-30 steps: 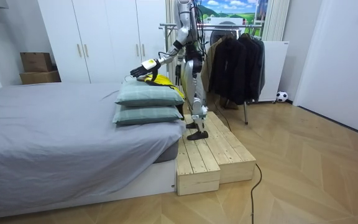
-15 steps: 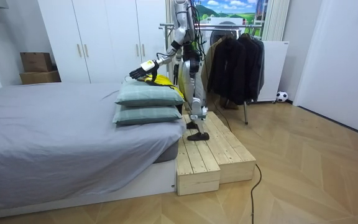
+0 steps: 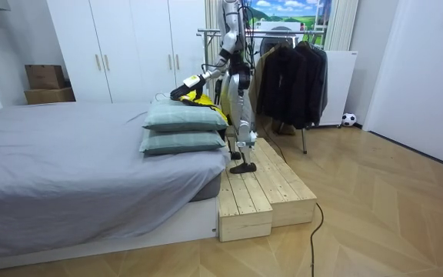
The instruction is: Hang clothes
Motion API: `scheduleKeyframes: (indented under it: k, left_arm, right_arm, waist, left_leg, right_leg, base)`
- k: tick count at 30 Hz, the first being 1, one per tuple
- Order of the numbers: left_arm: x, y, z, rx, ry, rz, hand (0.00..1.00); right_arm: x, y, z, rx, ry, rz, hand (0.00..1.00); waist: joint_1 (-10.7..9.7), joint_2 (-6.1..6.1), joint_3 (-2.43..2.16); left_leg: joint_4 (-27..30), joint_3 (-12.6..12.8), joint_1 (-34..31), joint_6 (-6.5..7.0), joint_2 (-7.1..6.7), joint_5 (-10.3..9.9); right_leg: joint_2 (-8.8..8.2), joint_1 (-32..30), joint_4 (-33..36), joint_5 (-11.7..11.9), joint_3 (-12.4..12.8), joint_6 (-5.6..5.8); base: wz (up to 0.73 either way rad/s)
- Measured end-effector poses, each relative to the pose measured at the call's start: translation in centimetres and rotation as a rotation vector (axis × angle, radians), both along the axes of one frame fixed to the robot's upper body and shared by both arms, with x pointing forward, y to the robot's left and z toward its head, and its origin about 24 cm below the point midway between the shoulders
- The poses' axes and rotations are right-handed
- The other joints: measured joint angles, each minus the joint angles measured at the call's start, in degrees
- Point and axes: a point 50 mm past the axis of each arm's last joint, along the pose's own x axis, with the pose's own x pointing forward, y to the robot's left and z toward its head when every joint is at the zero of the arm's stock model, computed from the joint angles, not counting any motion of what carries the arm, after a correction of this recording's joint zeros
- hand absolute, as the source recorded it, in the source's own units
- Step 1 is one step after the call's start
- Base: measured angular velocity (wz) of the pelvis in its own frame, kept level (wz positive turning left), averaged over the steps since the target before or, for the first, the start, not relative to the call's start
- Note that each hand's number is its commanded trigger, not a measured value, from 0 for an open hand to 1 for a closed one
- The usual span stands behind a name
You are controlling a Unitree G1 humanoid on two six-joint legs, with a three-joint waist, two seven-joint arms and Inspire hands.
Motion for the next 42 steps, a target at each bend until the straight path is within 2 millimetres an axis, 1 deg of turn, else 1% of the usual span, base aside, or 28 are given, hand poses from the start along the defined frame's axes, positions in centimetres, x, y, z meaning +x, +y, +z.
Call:
scheduleKeyframes:
  k: [1, 3, 5, 12, 13, 15, 23, 31, 33, 37, 39, 42]
  left_arm:
    - [-0.1, 0.0, -0.1, 0.006, 0.005, -0.002, 0.0]
    - [-0.7, -0.1, -0.4, 0.008, 0.023, -0.001, 0.0]
    - [-0.9, -0.2, -0.6, 0.008, 0.029, 0.003, 0.0]
    - [-1.0, -0.2, -0.5, 0.011, 0.025, 0.009, 0.0]
    - [-1.0, -0.2, -0.5, 0.01, 0.025, 0.008, 0.0]
    - [-1.0, -0.2, -0.4, 0.01, 0.022, 0.008, 0.0]
    - [-0.9, -0.3, -0.3, 0.008, 0.013, 0.006, 0.0]
    - [-0.7, -0.7, -0.1, 0.003, 0.011, -0.018, 0.0]
    - [-0.6, -0.9, -0.1, -0.002, 0.015, -0.032, 0.0]
    - [-0.6, -1.0, -0.1, -0.01, 0.039, -0.04, 0.0]
    - [-0.5, -1.1, -0.1, -0.01, 0.053, -0.046, 0.0]
    - [-0.6, -1.3, 0.0, -0.019, 0.061, -0.063, 0.0]
  right_arm:
    - [-0.1, 0.0, 0.0, 0.0, 0.002, -0.001, 0.0]
    - [-0.4, -0.2, -0.1, -0.003, 0.01, -0.005, 0.0]
    - [-0.5, -0.2, -0.1, -0.003, 0.012, -0.008, 0.0]
    - [-0.5, -0.1, -0.1, 0.009, 0.011, -0.006, 0.0]
    - [-0.5, -0.1, -0.1, 0.01, 0.01, -0.006, 0.0]
    - [-0.4, -0.1, -0.1, 0.021, 0.008, -0.003, 0.0]
    - [-0.4, 0.0, -0.1, 0.03, 0.006, -0.001, 0.0]
    - [-0.3, -0.1, 0.0, 0.045, 0.003, -0.004, 0.0]
    - [-0.3, -0.1, 0.0, 0.059, 0.0, -0.006, 0.0]
    - [-0.4, -0.3, 0.0, 0.064, 0.0, -0.005, 0.0]
    - [-0.4, -0.3, 0.0, 0.064, 0.0, -0.006, 0.0]
    - [-0.4, -0.3, 0.0, 0.063, 0.0, -0.007, 0.0]
  waist:
    - [0.0, 0.1, -0.2]
    - [0.0, 0.65, -1.01]
    - [0.0, 0.81, -1.1]
    - [-0.1, 0.7, -0.97]
    - [-0.1, 0.69, -0.9]
    - [-0.1, 0.64, -0.52]
    - [-0.1, 0.85, -0.25]
    - [-0.1, 0.9, -0.23]
    - [-0.1, 0.93, -0.25]
    - [-0.1, 1.06, -0.31]
    - [-0.1, 1.08, -0.31]
    - [-0.1, 1.15, -0.37]
  left_leg:
    - [0.0, 0.0, 0.0, 0.0, 0.02, 0.0]
    - [0.3, 0.0, 0.0, 0.01, 0.06, 0.0]
    - [0.6, 0.0, 0.1, 0.01, 0.08, 0.0]
    - [1.0, 0.4, 0.8, 0.0, 0.12, 0.0]
    - [0.9, 0.4, 0.8, 0.0, 0.12, 0.0]
    - [0.9, 0.4, 0.8, 0.0, 0.12, 0.0]
    - [0.8, 0.4, 0.7, -0.01, 0.15, 0.0]
    - [0.8, 1.0, 0.1, -0.01, 0.22, 0.0]
    - [0.8, 2.2, 0.1, -0.01, 0.33, 0.0]
    - [0.7, 2.5, -0.1, -0.01, 0.34, 0.0]
    - [0.8, 3.6, 0.0, -0.01, 0.42, 0.0]
    - [0.8, 3.7, 0.0, 0.0, 0.4, 0.0]
  right_leg:
    - [0.02, 0.0, 0.0, 0.0, 0.0, -0.01]
    - [0.03, 0.2, 0.0, 0.0, 0.0, -0.04]
    - [0.03, 0.4, 0.0, 0.0, 0.0, -0.08]
    - [-0.1, 1.1, -0.1, -0.2, -0.4, -0.09]
    - [-0.12, 1.1, -0.1, -0.2, -0.5, -0.09]
    - [-0.14, 1.1, -0.1, -0.2, -0.6, -0.08]
    - [-0.19, 1.1, -0.1, -0.5, -1.1, -0.09]
    - [-0.2, 0.7, -0.2, -0.5, -1.3, -0.1]
    - [-0.21, 0.7, -0.3, -0.5, -1.3, -0.1]
    - [-0.25, 0.7, -0.3, -0.5, -1.3, -0.1]
    - [-0.29, 0.7, -0.3, -0.5, -1.2, -0.09]
    - [-0.31, 0.7, -0.2, -0.5, -1.2, -0.08]
  base:
    - [0.0]
    - [0.0]
    - [0.0]
    - [0.0]
    - [0.0]
    - [0.0]
    - [0.0]
    - [0.0]
    - [0.0]
    - [0.0]
    - [0.04]
    - [0.01]
